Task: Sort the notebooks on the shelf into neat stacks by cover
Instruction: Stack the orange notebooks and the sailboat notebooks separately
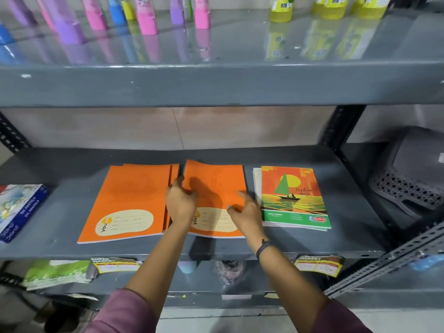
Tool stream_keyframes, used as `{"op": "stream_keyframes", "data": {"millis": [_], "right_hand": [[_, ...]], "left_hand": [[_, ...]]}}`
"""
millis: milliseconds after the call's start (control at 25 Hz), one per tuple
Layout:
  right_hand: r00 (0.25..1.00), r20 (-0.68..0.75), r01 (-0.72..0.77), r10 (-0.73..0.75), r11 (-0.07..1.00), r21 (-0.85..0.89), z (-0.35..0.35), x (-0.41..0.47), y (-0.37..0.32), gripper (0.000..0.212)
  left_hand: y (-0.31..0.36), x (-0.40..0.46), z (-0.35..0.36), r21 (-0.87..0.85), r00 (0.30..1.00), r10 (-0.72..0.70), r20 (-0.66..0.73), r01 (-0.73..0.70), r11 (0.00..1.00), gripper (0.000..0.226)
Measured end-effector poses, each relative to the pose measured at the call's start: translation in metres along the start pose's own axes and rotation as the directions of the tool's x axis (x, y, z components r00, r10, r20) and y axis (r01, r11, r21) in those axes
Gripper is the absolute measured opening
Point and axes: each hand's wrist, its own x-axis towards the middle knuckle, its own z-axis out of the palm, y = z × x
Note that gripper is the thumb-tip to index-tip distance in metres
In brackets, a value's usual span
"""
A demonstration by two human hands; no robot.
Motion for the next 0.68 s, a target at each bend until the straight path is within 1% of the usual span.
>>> {"op": "stream_keyframes", "data": {"millis": [80,160,240,320,400,520,600,680], "right_hand": [[0.997,-0.059,-0.045,0.051,0.994,0.101,0.001,0.000,-0.006,0.051],[0.989,-0.116,-0.066,0.088,0.981,0.182,0.002,-0.001,-0.013,0.048],[0.984,-0.143,-0.065,0.106,0.961,0.268,0.010,-0.003,-0.025,0.046],[0.989,-0.120,-0.048,0.092,0.945,0.323,0.025,-0.006,-0.044,0.047],[0.998,-0.048,-0.026,0.046,0.937,0.347,0.049,-0.012,-0.066,0.048],[0.998,0.061,-0.016,-0.008,0.925,0.380,0.096,-0.021,-0.096,0.050],[0.996,0.086,-0.023,-0.009,0.933,0.358,0.123,-0.027,-0.108,0.051],[0.997,0.076,-0.016,-0.006,0.960,0.280,0.137,-0.031,-0.111,0.052]], "left_hand": [[0.004,0.007,-0.008,-0.124,0.997,-0.071,0.033,0.074,0.989,0.037],[0.003,0.011,-0.017,-0.168,0.990,-0.107,0.094,0.122,0.978,0.035],[-0.005,0.017,-0.030,-0.236,0.991,-0.081,0.107,0.105,0.966,0.038],[-0.017,0.027,-0.053,-0.237,0.998,-0.052,0.039,0.060,0.970,0.041],[-0.032,0.043,-0.085,-0.158,0.998,-0.008,-0.055,0.000,0.987,0.040],[-0.056,0.064,-0.133,0.029,0.986,0.049,-0.162,-0.045,0.999,0.036],[-0.072,0.073,-0.152,0.130,0.988,0.051,-0.148,-0.031,0.991,0.037],[-0.086,0.078,-0.159,0.229,0.997,0.046,-0.066,-0.030,0.973,0.036]]}}
